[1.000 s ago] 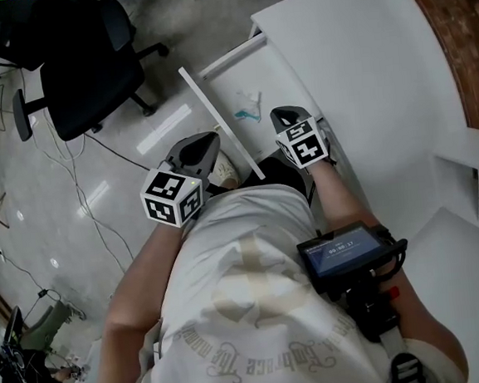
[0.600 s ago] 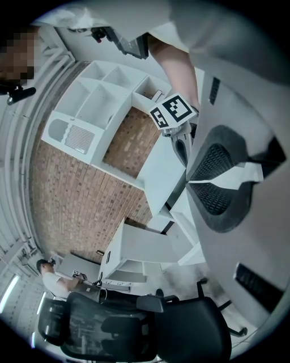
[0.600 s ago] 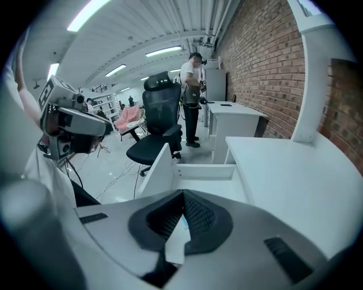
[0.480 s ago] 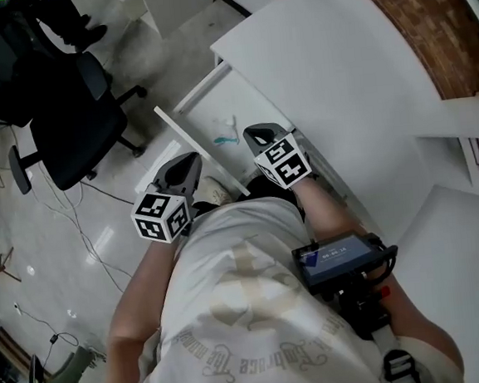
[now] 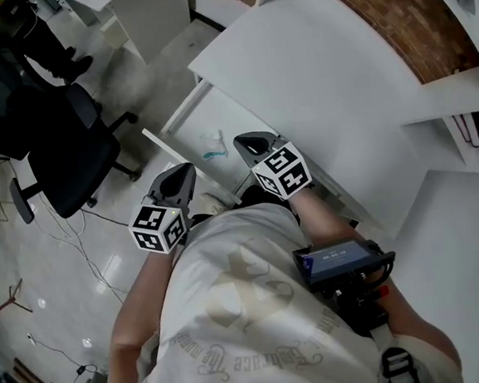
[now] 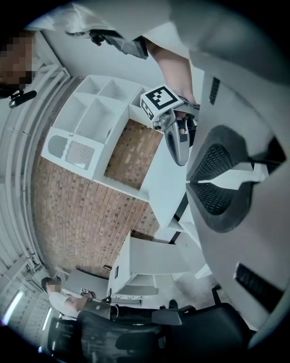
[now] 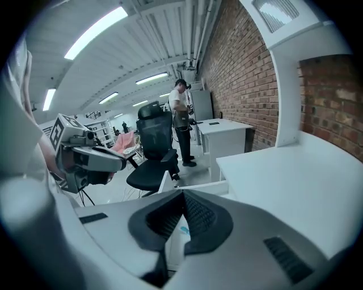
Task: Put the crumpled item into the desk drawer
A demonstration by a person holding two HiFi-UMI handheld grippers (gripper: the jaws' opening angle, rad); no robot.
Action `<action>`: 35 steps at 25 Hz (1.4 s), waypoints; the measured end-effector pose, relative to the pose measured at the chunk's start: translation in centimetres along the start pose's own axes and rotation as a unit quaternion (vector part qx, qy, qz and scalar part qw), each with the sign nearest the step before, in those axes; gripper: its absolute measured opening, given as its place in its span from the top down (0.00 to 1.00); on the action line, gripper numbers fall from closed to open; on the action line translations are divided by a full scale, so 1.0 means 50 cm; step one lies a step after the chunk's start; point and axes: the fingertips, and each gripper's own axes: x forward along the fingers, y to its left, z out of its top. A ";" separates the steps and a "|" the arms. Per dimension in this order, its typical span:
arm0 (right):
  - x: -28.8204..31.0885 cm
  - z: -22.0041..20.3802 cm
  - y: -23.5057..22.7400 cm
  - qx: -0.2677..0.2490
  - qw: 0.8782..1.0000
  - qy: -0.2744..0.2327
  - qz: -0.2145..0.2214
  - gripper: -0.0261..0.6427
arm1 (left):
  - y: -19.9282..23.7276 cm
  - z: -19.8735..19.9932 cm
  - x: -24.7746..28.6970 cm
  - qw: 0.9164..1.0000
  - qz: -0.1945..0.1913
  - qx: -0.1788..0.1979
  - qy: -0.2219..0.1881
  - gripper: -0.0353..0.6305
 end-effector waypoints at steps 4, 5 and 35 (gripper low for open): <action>-0.027 0.009 0.006 0.003 1.000 -0.016 0.002 0.93 | -0.013 0.010 -0.001 1.000 -0.005 0.006 -0.006 0.90; -0.035 0.009 0.008 0.004 1.000 -0.018 0.003 0.93 | -0.018 0.012 -0.001 1.000 -0.006 0.007 -0.008 0.90; -0.103 0.029 -0.005 0.029 0.997 -0.074 0.019 0.93 | -0.060 0.056 0.051 0.998 -0.040 0.041 -0.007 0.90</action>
